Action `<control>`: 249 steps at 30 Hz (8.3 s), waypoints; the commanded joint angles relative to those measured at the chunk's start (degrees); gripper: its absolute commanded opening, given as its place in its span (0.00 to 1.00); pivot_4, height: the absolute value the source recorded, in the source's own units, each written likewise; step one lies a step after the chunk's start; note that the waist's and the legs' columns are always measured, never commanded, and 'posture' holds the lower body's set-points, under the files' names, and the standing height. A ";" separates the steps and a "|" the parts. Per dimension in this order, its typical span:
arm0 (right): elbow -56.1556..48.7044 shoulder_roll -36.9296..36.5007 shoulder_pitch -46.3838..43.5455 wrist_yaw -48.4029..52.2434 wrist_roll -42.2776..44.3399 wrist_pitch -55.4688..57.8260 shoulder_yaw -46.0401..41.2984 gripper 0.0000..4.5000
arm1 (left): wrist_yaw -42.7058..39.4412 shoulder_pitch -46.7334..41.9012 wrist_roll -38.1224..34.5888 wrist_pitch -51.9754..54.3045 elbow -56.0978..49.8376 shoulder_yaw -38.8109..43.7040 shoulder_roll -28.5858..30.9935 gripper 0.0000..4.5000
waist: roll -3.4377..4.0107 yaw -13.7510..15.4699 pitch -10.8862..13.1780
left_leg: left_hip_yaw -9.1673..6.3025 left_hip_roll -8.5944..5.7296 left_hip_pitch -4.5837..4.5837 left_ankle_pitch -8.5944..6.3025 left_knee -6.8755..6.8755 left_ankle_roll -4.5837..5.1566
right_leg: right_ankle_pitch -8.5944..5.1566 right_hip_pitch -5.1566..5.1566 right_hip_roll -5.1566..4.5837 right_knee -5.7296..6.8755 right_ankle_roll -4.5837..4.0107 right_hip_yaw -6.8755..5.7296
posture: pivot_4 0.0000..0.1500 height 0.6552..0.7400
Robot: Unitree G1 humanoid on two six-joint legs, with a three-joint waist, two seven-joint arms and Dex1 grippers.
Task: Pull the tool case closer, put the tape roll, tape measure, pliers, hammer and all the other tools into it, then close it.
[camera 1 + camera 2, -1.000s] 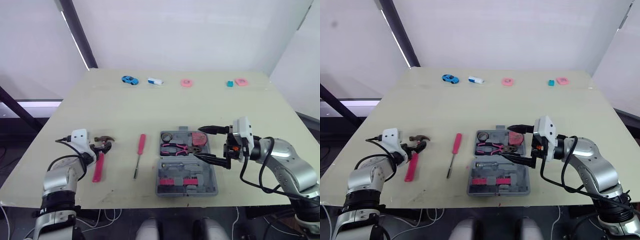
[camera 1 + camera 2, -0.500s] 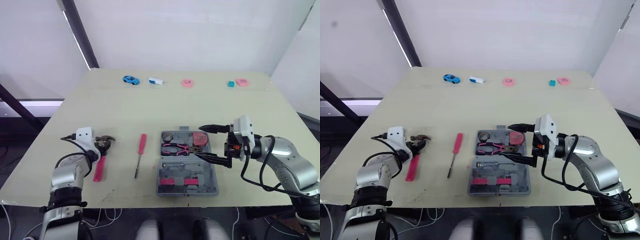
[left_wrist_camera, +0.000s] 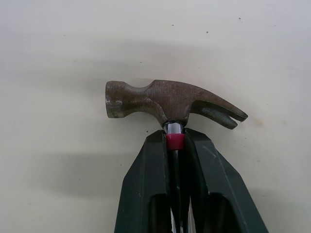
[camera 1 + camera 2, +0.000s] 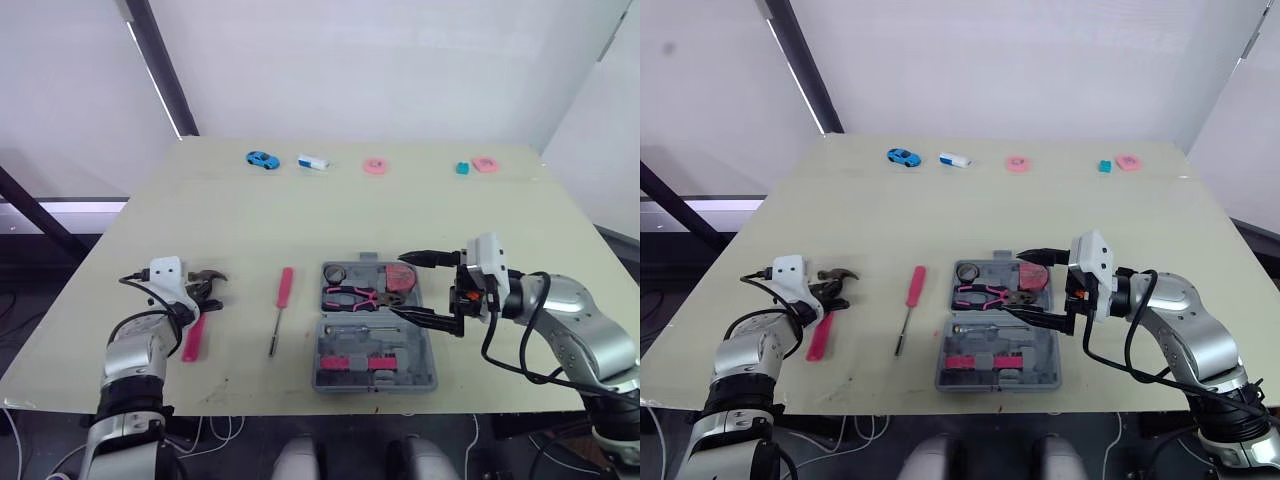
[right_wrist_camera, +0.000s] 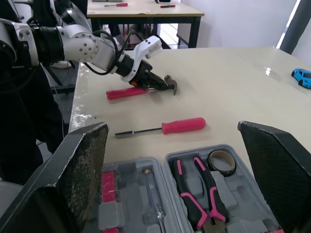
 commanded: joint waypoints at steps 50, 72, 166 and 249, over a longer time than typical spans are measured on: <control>-5.57 -15.54 26.67 6.60 1.78 -5.96 -21.88 1.00 | -36.82 -11.65 2.90 17.96 -51.92 -43.74 12.60 0.00 | -0.03 0.14 0.36 | 0.01 -0.03 -0.10 0.00 0.07 0.01 | -0.17 -0.05 0.11 -0.10 -0.11 0.18 | 1.00 1.00; -7.66 -18.36 36.40 9.29 3.77 -4.29 -32.41 1.00 | -30.76 -25.71 12.07 30.14 -42.07 -63.37 -5.64 0.00 | -0.08 0.05 0.39 | -0.43 -0.33 -0.10 0.01 0.22 0.03 | -0.39 0.26 1.11 -0.08 0.21 1.74 | 1.00 1.00; -6.87 -3.78 29.03 -5.46 2.19 -3.62 -21.30 1.00 | -36.20 6.17 6.47 -14.32 -22.09 -31.86 -2.36 0.01 | 0.35 -1.36 -1.51 | -0.68 -0.47 0.77 0.01 0.08 0.05 | -0.53 0.89 1.18 0.10 0.28 2.09 | 1.00 1.00; -10.25 -8.95 17.00 2.37 7.76 -0.44 -10.41 1.00 | 8.73 26.40 3.97 21.28 -53.79 -10.81 -12.24 0.10 | 0.07 -1.22 -0.19 | -1.01 -0.72 0.10 -0.02 0.00 0.07 | -0.42 0.43 0.86 -0.03 0.13 1.88 | 1.00 1.00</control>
